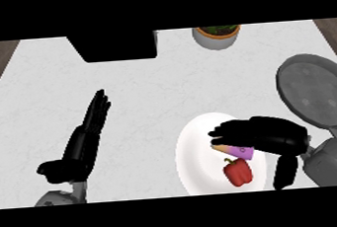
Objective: Pick the bell pepper from the plate and place it in the pan
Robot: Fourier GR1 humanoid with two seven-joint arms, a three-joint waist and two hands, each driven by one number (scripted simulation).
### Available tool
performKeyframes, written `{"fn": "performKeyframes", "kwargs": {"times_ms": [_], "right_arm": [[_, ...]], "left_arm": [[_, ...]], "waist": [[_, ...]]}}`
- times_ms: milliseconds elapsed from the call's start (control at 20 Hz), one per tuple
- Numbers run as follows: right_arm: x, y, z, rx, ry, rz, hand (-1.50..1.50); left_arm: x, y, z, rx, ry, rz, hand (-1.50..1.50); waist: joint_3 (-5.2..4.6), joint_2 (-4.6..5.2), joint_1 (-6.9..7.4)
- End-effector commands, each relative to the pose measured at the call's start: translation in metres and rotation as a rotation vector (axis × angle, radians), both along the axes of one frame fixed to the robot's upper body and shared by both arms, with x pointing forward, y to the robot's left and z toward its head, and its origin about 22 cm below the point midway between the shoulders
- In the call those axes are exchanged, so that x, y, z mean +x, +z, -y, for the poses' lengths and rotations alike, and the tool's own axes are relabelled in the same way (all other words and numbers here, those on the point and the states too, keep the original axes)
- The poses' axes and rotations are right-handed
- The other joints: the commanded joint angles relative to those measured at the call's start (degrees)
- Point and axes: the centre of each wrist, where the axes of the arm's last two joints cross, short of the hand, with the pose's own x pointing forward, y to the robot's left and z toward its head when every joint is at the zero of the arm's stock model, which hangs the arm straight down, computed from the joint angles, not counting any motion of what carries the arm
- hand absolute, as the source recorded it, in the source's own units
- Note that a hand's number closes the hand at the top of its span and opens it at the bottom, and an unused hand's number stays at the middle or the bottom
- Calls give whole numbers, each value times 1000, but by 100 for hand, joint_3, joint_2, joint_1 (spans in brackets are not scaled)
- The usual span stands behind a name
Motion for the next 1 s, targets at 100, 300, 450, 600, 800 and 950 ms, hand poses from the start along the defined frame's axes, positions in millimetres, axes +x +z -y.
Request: {"fn": "performKeyframes", "kwargs": {"times_ms": [100, 300, 450, 600, 800, 950], "right_arm": [[-23, -33, -39, -121, 12, 46, -150], [-33, -25, -34, -124, 6, 14, -150], [-25, -38, -34, -146, -3, 33, -150], [-21, -12, -12, -139, -30, 14, -150], [-27, -42, -8, -90, -32, -24, -150], [-31, -58, -36, -68, -49, -20, -150]], "left_arm": [[9, -6, -2, -1, 20, 11, 0], [1, -6, 3, -9, 14, -8, 0], [-1, -5, -11, 9, 8, 5, 0], [-10, -1, -13, -9, -6, 8, 0], [2, 6, 8, -12, 1, -9, 0], [5, -3, -8, -9, -1, 11, 0]], "waist": [[0, 10, -18], [0, 1, -32], [1, 5, -13], [0, -1, -21], [2, 6, -23], [1, 7, -24]]}}
